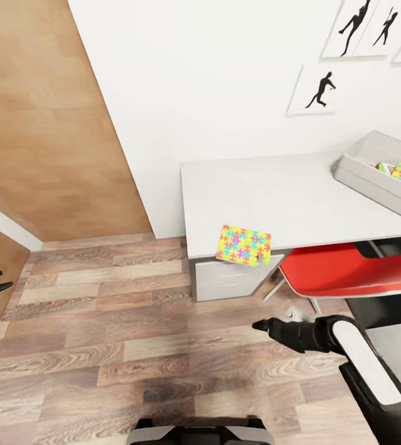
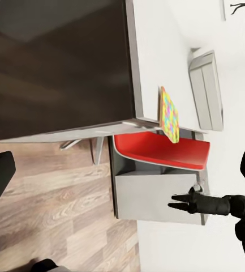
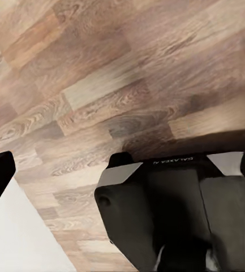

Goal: Put all the toys in the child's room - the three board games (two on the bed and one on the table), the two jigsaw puzzles on the table, and the tennis ball on the table - inside the toy box on the table in the child's room.

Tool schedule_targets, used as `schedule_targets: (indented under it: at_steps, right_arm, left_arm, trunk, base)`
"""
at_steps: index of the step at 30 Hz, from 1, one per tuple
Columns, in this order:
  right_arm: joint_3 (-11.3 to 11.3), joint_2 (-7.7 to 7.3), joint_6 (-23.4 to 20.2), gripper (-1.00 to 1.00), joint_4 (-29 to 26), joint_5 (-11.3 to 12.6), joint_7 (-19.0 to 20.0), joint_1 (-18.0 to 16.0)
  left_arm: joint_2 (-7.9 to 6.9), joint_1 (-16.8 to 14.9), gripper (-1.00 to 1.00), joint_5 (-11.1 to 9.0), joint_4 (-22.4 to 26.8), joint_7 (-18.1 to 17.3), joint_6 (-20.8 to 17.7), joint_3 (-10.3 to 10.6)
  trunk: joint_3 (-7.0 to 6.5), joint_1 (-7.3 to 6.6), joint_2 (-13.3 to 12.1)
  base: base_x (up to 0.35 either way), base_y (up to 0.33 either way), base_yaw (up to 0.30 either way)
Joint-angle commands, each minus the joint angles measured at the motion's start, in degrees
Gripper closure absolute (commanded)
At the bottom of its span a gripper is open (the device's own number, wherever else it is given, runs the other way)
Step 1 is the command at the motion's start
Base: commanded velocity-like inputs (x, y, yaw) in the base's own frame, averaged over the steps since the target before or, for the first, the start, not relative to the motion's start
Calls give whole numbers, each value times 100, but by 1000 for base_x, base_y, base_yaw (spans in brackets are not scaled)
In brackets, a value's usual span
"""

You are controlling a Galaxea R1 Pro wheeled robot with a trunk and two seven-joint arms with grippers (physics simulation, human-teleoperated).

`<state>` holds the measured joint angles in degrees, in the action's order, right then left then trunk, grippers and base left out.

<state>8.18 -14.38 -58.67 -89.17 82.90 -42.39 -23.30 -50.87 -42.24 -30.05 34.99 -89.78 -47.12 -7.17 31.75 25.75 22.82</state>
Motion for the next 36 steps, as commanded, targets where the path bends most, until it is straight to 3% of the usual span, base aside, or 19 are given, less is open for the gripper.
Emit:
schedule_targets:
  at_steps: [1, 2, 3, 4, 7, 10, 15, 19, 30, 36]
  right_arm:
    - [14, 19, 168, -100, 191, -385, -37, 60]
    - [18, 34, 286, -100, 303, -614, -28, 83]
    - [42, 78, 587, -100, 566, -1079, -5, 117]
    - [67, 111, 767, -100, 724, -1313, 12, 129]
    - [396, 402, 1994, -100, 1884, -2536, 322, 164]
    - [592, 535, 2899, -100, 2688, -3200, 694, 167]
    - [698, 593, 3664, -100, 3333, -3556, 955, 170]
    - [722, 594, 4018, -100, 3654, -3617, 998, 169]
    - [746, 572, 4245, -100, 3955, -3643, 1036, 171]
    - [754, 570, 4579, -100, 4259, -3665, 1082, 170]
  left_arm:
    - [-2, -4, -100, -1, -1, -22, -61, 5]
    - [-4, -4, -100, -1, -1, -22, -61, 5]
    - [-6, -4, -100, 1, -1, -22, -61, 4]
    - [-7, -4, -100, 2, -1, -22, -61, 2]
    - [-10, -4, -100, 27, -1, -22, -61, 4]
    - [-3, -4, -100, 33, -1, -22, -61, 5]
    - [34, -4, -100, 34, -1, -22, -61, 5]
    - [59, -4, -100, 34, -1, -22, -61, 5]
    - [68, -4, -100, 36, -1, -22, -61, 1]
    - [70, -4, -100, 43, -1, -22, -61, 3]
  trunk:
    - [-2, 4, 9]
    - [-11, 4, 9]
    - [-21, 4, 9]
    - [-30, 4, 9]
    - [-57, 4, 9]
    - [-78, 4, 9]
    - [-98, 4, 9]
    - [-128, 4, 9]
    - [-229, 4, 9]
    - [-285, 4, 9]
  base:
    - [0, 0, -3]
    - [0, 0, -2]
    - [0, 0, -1]
    - [0, 0, -1]
    - [0, 0, 0]
    - [0, 0, 0]
    - [0, 0, 0]
    - [0, 0, 0]
    - [0, 0, 0]
    - [0, 0, 0]
